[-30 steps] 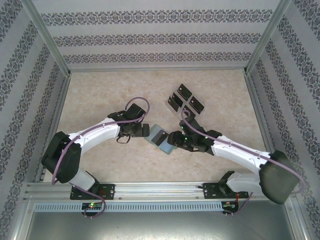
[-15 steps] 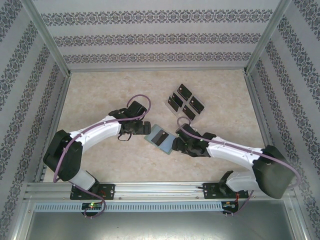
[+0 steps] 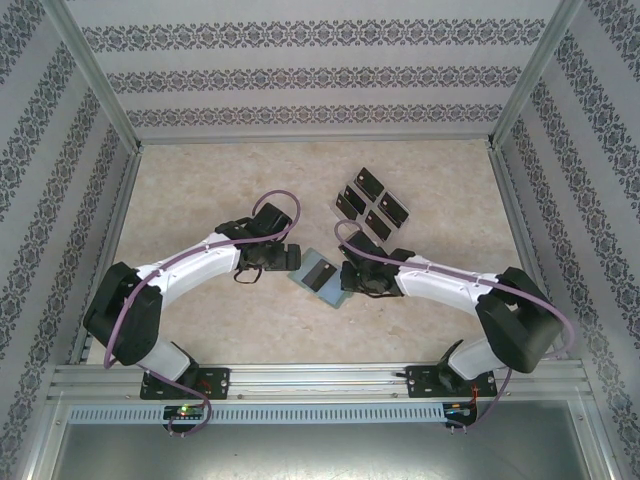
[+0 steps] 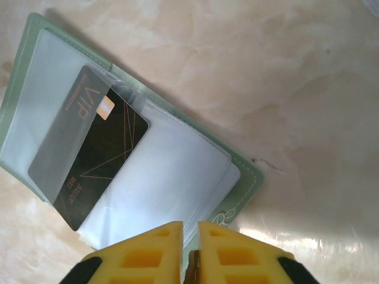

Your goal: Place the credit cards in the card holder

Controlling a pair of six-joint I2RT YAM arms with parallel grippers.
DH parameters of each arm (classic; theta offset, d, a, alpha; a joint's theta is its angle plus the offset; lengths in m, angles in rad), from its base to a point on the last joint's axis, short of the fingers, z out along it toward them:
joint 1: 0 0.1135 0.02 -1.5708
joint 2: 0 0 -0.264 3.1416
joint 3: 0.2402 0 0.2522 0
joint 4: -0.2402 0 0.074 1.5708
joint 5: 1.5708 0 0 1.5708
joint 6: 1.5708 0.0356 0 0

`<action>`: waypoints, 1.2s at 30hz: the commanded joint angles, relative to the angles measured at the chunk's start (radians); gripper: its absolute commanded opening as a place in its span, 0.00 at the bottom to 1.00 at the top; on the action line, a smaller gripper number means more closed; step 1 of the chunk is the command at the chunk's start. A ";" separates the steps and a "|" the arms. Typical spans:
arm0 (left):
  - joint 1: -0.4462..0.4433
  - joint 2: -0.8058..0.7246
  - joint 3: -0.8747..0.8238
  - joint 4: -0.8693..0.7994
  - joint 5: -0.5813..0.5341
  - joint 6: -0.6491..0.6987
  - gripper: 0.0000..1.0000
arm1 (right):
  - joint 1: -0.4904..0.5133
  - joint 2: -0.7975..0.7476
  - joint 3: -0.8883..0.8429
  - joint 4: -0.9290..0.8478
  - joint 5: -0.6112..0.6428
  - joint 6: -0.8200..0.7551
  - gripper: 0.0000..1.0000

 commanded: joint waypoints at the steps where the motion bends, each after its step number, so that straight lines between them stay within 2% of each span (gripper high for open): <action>1: 0.011 -0.028 -0.023 -0.008 0.007 0.012 0.98 | -0.015 0.024 0.034 -0.025 -0.037 -0.094 0.10; 6: 0.011 -0.034 -0.029 -0.006 0.014 0.012 0.98 | -0.047 0.045 0.079 -0.063 -0.008 -0.199 0.00; 12: 0.010 -0.045 -0.033 -0.006 0.033 0.015 0.98 | -0.069 0.080 0.168 -0.092 0.000 -0.415 0.00; 16: 0.009 -0.039 -0.030 -0.002 0.048 0.015 0.98 | -0.070 0.133 0.246 -0.117 -0.059 -0.533 0.00; 23: -0.011 0.026 0.014 -0.022 0.061 0.035 0.98 | -0.076 0.189 0.265 -0.105 -0.070 -0.469 0.00; 24: -0.019 0.033 0.019 -0.022 0.058 0.032 0.98 | -0.076 0.185 0.253 -0.093 -0.059 -0.441 0.17; 25: -0.023 0.038 0.021 -0.021 0.056 0.028 0.98 | -0.077 0.179 0.239 -0.080 -0.052 -0.419 0.27; 28: -0.039 0.047 0.021 -0.008 0.038 0.010 0.98 | -0.077 0.158 0.197 -0.037 -0.042 -0.361 0.47; 32: -0.056 0.078 0.039 -0.010 0.024 -0.002 0.98 | -0.077 0.156 0.171 -0.027 -0.029 -0.315 0.56; 36: -0.077 0.116 0.061 -0.015 0.010 -0.012 0.98 | -0.080 0.133 0.132 -0.017 -0.003 -0.275 0.58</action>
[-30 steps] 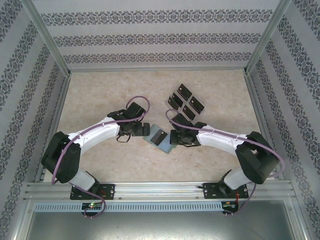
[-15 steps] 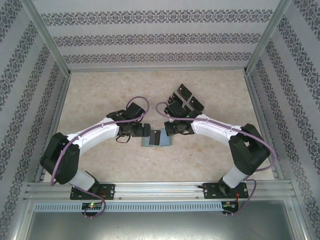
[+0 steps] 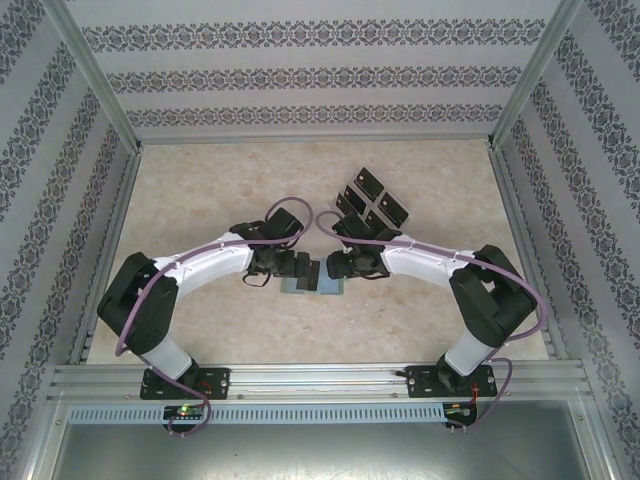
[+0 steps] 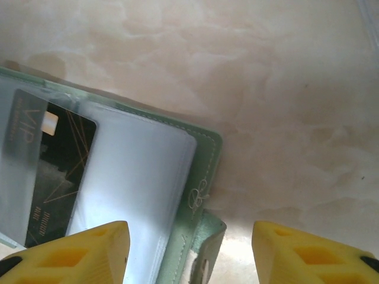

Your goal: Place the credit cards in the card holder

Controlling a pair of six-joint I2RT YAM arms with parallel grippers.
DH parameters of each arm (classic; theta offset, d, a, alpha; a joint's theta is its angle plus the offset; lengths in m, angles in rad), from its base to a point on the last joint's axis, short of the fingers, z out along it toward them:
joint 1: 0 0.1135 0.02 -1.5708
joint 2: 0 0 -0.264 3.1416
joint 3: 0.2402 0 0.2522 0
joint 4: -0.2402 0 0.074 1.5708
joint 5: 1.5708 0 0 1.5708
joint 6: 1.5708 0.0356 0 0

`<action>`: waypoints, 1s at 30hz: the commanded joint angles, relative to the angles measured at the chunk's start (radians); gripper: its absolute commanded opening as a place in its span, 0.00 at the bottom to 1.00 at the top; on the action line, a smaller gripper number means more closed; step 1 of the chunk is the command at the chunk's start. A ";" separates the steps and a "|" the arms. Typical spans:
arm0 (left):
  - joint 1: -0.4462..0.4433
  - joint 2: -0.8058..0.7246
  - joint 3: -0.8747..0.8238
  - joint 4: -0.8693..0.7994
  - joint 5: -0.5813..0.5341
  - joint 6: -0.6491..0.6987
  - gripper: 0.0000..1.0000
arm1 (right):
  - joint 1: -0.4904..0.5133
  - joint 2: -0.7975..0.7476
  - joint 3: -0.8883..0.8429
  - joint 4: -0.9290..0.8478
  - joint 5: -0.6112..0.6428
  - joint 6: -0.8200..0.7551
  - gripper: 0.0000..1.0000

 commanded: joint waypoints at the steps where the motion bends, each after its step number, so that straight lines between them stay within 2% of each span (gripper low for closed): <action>1: -0.025 0.028 0.032 -0.015 -0.034 -0.014 0.98 | -0.013 -0.055 -0.045 0.030 0.041 0.062 0.58; 5: -0.040 0.061 0.052 -0.021 -0.049 -0.020 0.98 | -0.028 -0.115 -0.093 0.064 0.014 0.088 0.58; 7: -0.050 0.080 0.068 -0.024 -0.057 -0.021 0.99 | -0.030 -0.115 -0.094 0.060 0.012 0.091 0.67; 8: -0.055 0.088 0.075 -0.025 -0.060 -0.022 0.99 | -0.029 -0.109 -0.092 0.058 0.015 0.091 0.68; 20: -0.090 0.168 0.134 -0.048 -0.088 -0.033 0.99 | -0.028 0.021 -0.080 0.065 0.017 0.148 0.70; 30: -0.101 0.190 0.133 -0.008 -0.069 -0.035 1.00 | -0.026 0.059 -0.073 0.026 0.042 0.180 0.70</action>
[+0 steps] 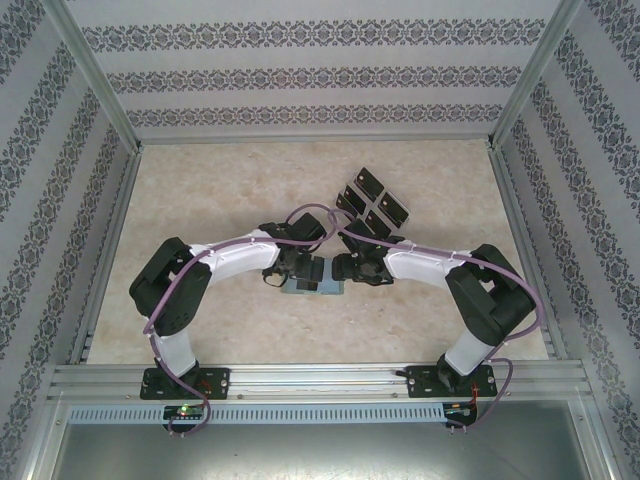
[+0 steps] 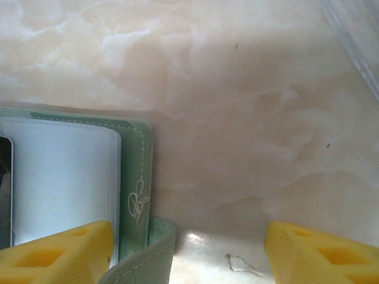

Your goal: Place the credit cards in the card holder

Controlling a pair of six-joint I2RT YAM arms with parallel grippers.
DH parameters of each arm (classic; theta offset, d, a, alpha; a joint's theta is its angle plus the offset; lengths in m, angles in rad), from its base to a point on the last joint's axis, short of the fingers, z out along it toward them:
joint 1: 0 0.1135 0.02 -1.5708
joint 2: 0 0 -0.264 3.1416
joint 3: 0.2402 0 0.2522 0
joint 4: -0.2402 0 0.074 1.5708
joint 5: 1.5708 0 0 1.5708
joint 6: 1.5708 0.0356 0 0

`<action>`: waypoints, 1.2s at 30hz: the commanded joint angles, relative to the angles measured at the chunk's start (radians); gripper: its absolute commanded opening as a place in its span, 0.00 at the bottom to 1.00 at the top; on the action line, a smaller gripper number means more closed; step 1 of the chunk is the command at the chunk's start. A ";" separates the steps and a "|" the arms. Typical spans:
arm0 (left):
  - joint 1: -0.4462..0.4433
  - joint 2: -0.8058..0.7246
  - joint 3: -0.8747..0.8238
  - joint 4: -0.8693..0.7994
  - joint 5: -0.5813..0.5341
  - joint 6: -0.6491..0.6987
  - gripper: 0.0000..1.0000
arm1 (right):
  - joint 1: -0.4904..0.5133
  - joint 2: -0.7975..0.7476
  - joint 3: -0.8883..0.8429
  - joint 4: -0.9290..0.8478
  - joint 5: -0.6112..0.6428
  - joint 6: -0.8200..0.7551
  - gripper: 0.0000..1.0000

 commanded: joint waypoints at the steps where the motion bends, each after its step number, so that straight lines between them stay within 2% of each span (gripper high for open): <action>1: -0.022 0.012 0.015 0.017 0.007 -0.009 1.00 | 0.000 0.049 0.001 -0.040 0.017 0.026 0.70; 6: -0.025 0.019 0.009 0.060 0.044 -0.011 1.00 | -0.001 0.059 -0.006 -0.032 0.013 0.039 0.70; 12: -0.026 0.055 0.028 0.021 0.022 -0.013 1.00 | 0.000 0.067 0.001 -0.035 0.006 0.043 0.70; 20: -0.027 0.066 0.002 0.053 0.025 -0.011 1.00 | -0.001 0.073 -0.007 -0.034 0.006 0.050 0.70; 28: -0.026 0.037 -0.017 -0.019 -0.064 -0.020 1.00 | -0.001 0.083 -0.008 -0.039 0.010 0.051 0.70; 36: -0.008 -0.008 -0.065 -0.019 -0.093 -0.026 1.00 | -0.002 0.085 -0.010 -0.042 0.013 0.049 0.70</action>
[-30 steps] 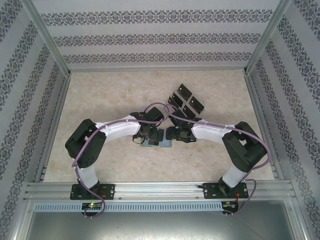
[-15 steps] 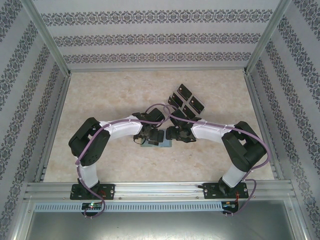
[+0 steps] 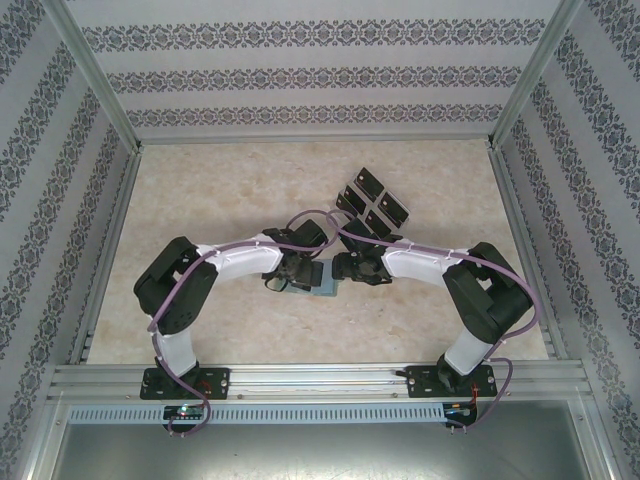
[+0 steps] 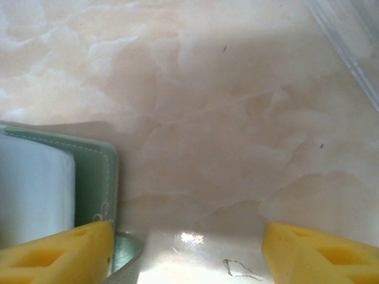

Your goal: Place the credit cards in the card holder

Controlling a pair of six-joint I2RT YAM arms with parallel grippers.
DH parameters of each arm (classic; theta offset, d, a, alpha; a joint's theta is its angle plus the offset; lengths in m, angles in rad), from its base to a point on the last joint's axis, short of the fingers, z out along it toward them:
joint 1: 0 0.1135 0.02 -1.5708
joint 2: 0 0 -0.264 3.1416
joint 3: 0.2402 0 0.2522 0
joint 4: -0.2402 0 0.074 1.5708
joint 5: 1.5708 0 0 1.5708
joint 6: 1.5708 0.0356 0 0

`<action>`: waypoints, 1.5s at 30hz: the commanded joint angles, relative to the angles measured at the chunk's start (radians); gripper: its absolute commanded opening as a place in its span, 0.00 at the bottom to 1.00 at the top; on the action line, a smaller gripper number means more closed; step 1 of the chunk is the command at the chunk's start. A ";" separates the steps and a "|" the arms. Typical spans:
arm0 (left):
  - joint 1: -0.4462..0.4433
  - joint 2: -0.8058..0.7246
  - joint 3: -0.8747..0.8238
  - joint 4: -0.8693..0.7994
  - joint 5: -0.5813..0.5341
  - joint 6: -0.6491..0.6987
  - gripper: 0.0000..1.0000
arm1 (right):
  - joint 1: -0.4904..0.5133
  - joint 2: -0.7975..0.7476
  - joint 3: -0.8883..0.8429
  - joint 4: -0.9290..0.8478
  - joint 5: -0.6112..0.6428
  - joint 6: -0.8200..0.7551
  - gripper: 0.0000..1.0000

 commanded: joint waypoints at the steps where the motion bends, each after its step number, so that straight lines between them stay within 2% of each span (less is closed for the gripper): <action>1: 0.007 -0.032 -0.026 -0.046 -0.047 -0.013 1.00 | -0.002 0.066 -0.025 -0.028 -0.002 0.013 0.70; 14: 0.041 -0.091 -0.038 -0.051 -0.071 -0.007 1.00 | -0.003 0.082 -0.023 -0.027 -0.002 0.012 0.70; 25: 0.041 -0.069 -0.002 0.046 0.038 0.063 1.00 | -0.002 0.097 -0.017 -0.030 -0.003 0.013 0.70; 32: 0.041 -0.020 0.002 0.064 0.052 0.066 1.00 | -0.002 0.102 -0.019 -0.033 0.001 0.018 0.69; 45: 0.053 -0.012 -0.001 -0.013 -0.030 0.049 1.00 | -0.006 0.113 -0.018 -0.040 0.010 0.016 0.69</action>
